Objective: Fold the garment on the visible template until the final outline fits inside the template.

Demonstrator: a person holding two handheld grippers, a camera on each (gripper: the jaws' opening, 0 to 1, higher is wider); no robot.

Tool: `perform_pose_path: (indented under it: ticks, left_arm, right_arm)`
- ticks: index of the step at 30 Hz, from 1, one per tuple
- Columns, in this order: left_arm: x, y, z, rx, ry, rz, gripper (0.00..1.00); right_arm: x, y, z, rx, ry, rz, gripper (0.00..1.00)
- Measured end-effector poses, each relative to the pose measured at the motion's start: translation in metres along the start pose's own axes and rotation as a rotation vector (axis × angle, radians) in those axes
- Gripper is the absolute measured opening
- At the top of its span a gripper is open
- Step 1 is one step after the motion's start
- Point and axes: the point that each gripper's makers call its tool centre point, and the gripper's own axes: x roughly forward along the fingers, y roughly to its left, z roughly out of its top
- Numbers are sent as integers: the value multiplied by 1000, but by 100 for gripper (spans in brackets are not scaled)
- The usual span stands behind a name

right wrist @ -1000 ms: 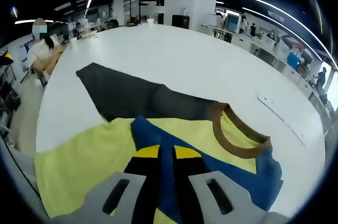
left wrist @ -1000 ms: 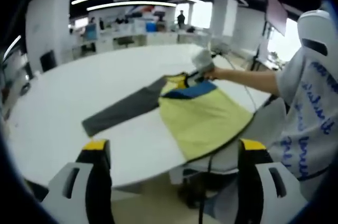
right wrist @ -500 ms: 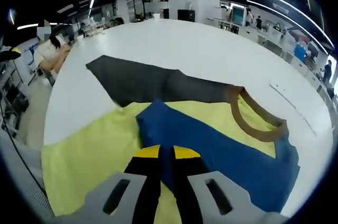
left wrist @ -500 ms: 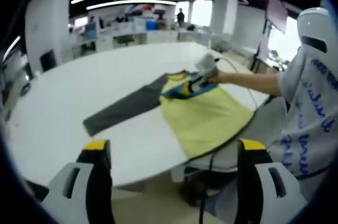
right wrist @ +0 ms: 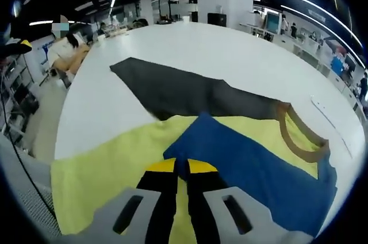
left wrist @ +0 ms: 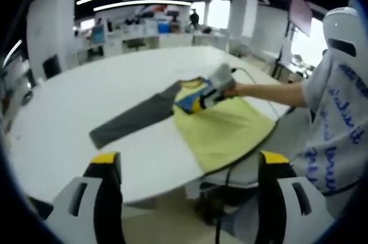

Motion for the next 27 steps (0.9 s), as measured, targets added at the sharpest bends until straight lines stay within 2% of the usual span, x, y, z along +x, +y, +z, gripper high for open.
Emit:
perform_pose_path:
  ticks: [11, 14, 21, 27]
  left_arm:
    - [-3, 2, 1, 1, -11, 5, 95]
    - [-3, 3, 1, -3, -13, 10, 96]
    - [-1, 3, 3, 14, -12, 1, 95]
    - [0, 2, 6, 21, -26, -1, 95]
  right_arm:
    - [4, 5, 0, -22, 16, 0, 6]
    - [-4, 11, 5, -11, -1, 3, 11]
    - [-22, 4, 10, -3, -28, -27, 17]
    - [-40, 5, 24, 27, -78, -26, 24]
